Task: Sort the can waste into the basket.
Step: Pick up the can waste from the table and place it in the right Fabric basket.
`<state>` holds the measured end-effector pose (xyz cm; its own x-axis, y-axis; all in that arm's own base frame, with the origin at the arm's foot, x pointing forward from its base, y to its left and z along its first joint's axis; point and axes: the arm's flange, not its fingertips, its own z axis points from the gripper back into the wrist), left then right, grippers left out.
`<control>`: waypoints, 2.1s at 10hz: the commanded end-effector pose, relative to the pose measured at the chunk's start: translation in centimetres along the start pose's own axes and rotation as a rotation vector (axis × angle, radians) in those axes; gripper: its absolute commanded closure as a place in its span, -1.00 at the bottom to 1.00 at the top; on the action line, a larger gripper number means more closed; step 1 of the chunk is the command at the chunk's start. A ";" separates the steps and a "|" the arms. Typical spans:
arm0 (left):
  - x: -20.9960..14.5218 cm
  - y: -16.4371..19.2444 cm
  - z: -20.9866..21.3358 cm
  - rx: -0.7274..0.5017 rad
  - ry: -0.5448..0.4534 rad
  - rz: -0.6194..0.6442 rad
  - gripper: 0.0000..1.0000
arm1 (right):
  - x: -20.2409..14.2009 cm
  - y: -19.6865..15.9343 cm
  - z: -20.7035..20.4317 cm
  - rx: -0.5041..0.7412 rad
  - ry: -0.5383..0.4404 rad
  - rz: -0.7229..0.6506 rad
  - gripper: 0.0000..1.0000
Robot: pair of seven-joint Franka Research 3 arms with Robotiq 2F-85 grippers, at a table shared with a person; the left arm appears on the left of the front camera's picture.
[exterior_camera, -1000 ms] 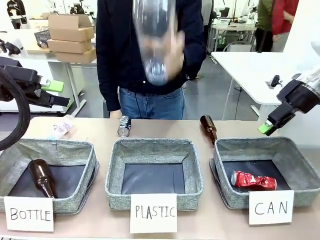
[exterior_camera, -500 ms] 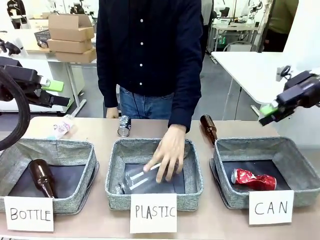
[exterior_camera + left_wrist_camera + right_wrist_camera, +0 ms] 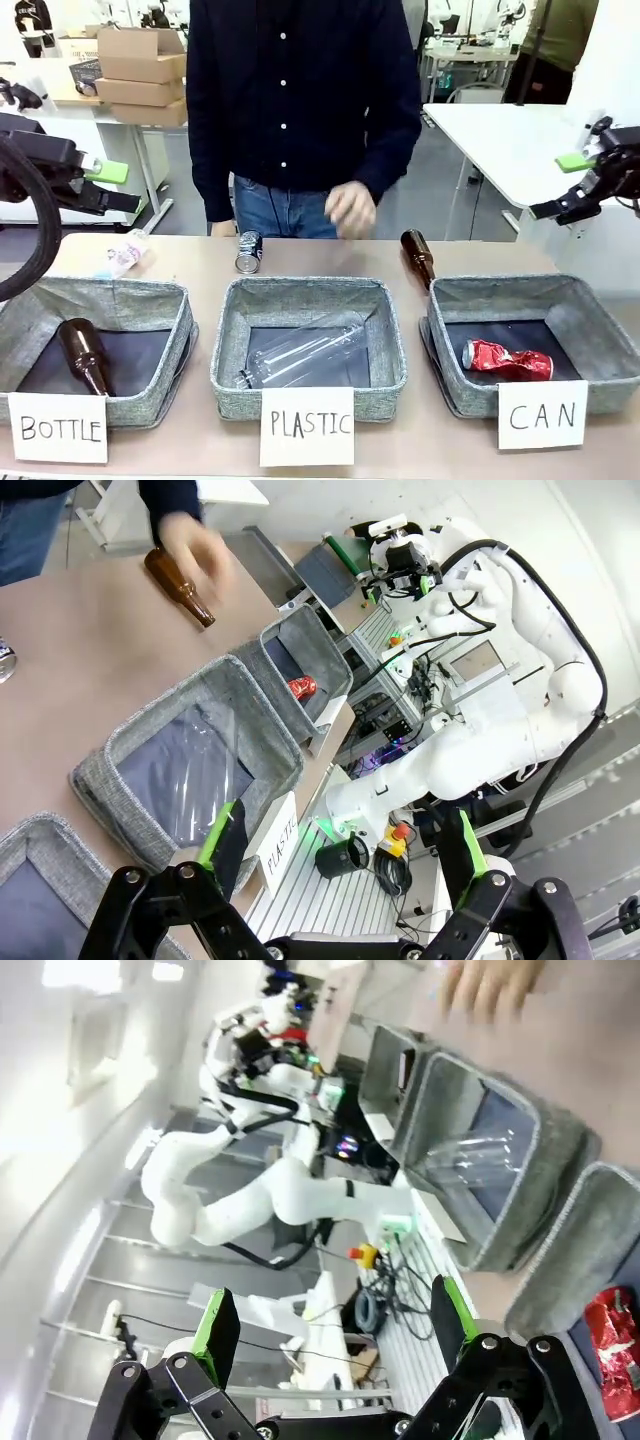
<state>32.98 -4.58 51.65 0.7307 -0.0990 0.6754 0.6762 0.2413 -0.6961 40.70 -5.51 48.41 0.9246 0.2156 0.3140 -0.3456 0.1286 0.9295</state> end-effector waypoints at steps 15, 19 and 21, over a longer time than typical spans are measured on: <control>13.5 13.8 -10.4 0.531 0.380 0.402 -1.00 | -0.1 0.3 -0.2 -0.066 0.021 0.036 -1.00; 14.4 21.9 -18.2 0.748 0.452 0.463 -1.00 | -0.1 0.3 -0.2 -0.066 0.021 0.036 -1.00; 13.9 24.7 -21.1 0.847 0.414 0.464 -1.00 | -0.1 0.3 -0.2 -0.066 0.021 0.036 -1.00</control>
<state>60.56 -19.76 38.15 0.9821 -0.1404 0.1258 0.1793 0.9017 -0.3935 40.58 -5.22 48.54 0.9144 0.2399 0.3261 -0.3711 0.1749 0.9120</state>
